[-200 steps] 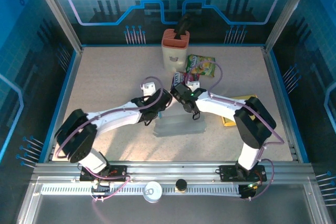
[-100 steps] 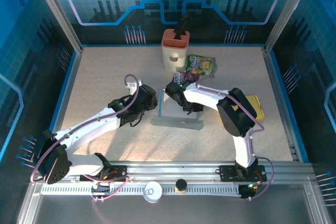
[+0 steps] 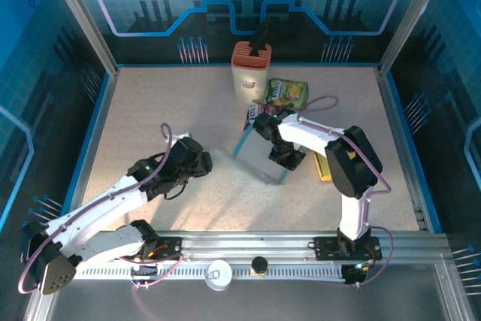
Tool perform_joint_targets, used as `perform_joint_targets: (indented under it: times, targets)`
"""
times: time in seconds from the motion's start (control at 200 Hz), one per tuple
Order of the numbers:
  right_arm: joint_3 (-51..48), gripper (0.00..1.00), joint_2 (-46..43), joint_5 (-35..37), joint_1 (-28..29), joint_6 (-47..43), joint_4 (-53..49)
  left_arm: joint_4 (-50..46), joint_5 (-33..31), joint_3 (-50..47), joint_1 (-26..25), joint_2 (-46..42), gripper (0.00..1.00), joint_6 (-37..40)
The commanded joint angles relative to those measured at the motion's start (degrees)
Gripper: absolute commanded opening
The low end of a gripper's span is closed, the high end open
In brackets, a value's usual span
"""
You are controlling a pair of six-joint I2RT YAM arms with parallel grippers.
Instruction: Fold the paper box
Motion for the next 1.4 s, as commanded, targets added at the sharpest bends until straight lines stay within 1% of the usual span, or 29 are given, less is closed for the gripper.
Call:
perform_joint_targets:
  times: [0.0, 0.1, 0.2, 0.235, 0.295, 0.315, 0.355, 0.415, 0.425, 0.435, 0.44, 0.455, 0.485, 0.555, 0.6, 0.64, 0.69, 0.755, 0.795, 0.815, 0.895, 0.97, 1.04, 1.101, 1.151, 1.216, 1.306, 1.391]
  targets:
    - [-3.31, 0.00, -2.13, -9.11, -1.88, 7.52, 2.51, -4.01, 3.42, -2.46, -0.39, -1.95, 0.62, -0.51]
    - [-4.81, 0.00, -3.92, -11.25, -2.31, 10.96, 3.60, -2.99, 4.40, -4.61, -1.30, -3.18, 0.61, -1.14]
    - [-6.06, 0.00, -4.44, -14.24, -2.33, 13.26, 5.37, 1.23, 7.79, -6.83, -1.67, -2.33, 0.59, -1.47]
    - [-6.80, 0.04, -4.46, -15.56, -2.32, 13.86, 6.75, 3.26, 8.77, -7.44, -2.18, -1.52, 0.59, -1.74]
    - [-8.82, 0.12, -4.99, -18.24, -2.16, 14.48, 10.09, 6.60, 9.93, -8.44, -2.86, 0.19, 0.59, -2.52]
    - [-9.54, 0.17, -5.36, -19.00, -2.08, 14.69, 11.09, 7.69, 10.27, -8.70, -3.08, 0.78, 0.59, -2.75]
    - [-11.19, 0.23, -6.77, -19.79, -1.61, 15.18, 13.29, 9.57, 10.83, -9.32, -3.31, 1.95, 0.59, -3.22]
    - [-13.48, 0.40, -10.01, -18.84, -0.82, 15.58, 15.35, 12.46, 11.07, -9.95, -3.79, 3.21, 0.59, -3.70]
    - [-13.88, 0.45, -11.16, -18.14, -0.61, 15.59, 15.42, 12.97, 11.07, -10.00, -3.85, 3.34, 0.59, -3.74]
    - [-13.99, 0.46, -11.57, -17.93, -0.50, 15.55, 15.42, 13.31, 11.06, -10.12, -3.93, 3.46, 0.59, -3.73]
    - [-14.23, 0.49, -12.14, -17.25, -0.44, 15.52, 15.43, 13.49, 11.06, -10.16, -4.03, 3.51, 0.59, -3.76]
    - [-14.54, 0.54, -13.38, -16.42, -0.20, 15.38, 15.37, 14.19, 11.00, -10.31, -4.14, 3.63, 0.58, -3.78]
    - [-15.08, 0.61, -15.56, -14.67, 0.16, 14.81, 15.34, 15.47, 10.98, -10.59, -4.30, 3.82, 0.59, -3.79]
    - [-16.35, 0.69, -21.48, -10.46, 0.61, 11.83, 15.52, 18.75, 11.21, -11.51, -4.46, 3.76, 0.59, -3.63]
    - [-17.00, 0.72, -24.94, -7.58, 0.92, 9.29, 15.85, 20.77, 11.36, -11.99, -4.45, 3.82, 0.59, -3.41]
    - [-17.79, 0.73, -28.02, -5.38, 1.01, 5.67, 17.54, 22.54, 11.80, -12.33, -4.51, 3.81, 0.58, -3.27]
    - [-19.01, 0.74, -31.44, -3.21, 1.21, -1.03, 21.41, 24.53, 12.26, -12.62, -4.57, 3.91, 0.58, -3.02]
    - [-20.17, 0.70, -34.90, -2.16, 1.87, -12.03, 27.68, 26.15, 12.25, -12.61, -4.78, 4.23, 0.58, -2.83]
    - [-20.51, 0.64, -36.23, -3.11, 2.79, -19.86, 31.75, 26.75, 12.20, -12.52, -4.67, 4.43, 0.58, -2.78]
    - [-20.52, 0.63, -36.83, -3.86, 3.38, -23.41, 33.21, 27.06, 12.21, -12.47, -4.78, 4.71, 0.58, -2.69]
    - [-19.46, 0.62, -37.55, -8.04, 6.50, -35.70, 36.62, 29.00, 12.70, -12.46, -4.68, 5.45, 0.58, -2.56]
    - [-16.71, 0.62, -36.88, -9.63, 10.55, -44.14, 35.29, 30.24, 12.91, -12.34, -4.70, 6.27, 0.58, -2.65]
    - [-13.15, 0.62, -35.30, -7.37, 14.33, -49.02, 31.80, 30.56, 12.86, -11.87, -4.67, 7.35, 0.58, -2.52]
    - [-10.50, 0.62, -33.16, -6.36, 16.10, -51.18, 28.76, 30.55, 12.90, -11.52, -4.70, 8.26, 0.58, -2.41]
    - [-8.48, 0.61, -31.16, -5.94, 16.71, -52.36, 26.55, 30.61, 12.91, -11.50, -4.70, 8.79, 0.58, -2.34]
    - [-6.22, 0.60, -28.52, -3.41, 17.50, -53.19, 23.86, 30.47, 12.69, -11.54, -4.71, 8.67, 0.58, -2.38]
    - [-3.52, 0.60, -25.83, -2.76, 18.48, -54.78, 22.75, 30.08, 12.31, -11.86, -4.68, 7.95, 0.59, -2.25]
    - [-0.98, 0.56, -23.15, -2.73, 18.76, -55.18, 21.78, 28.66, 11.73, -11.67, -4.73, 7.26, 0.58, -2.00]
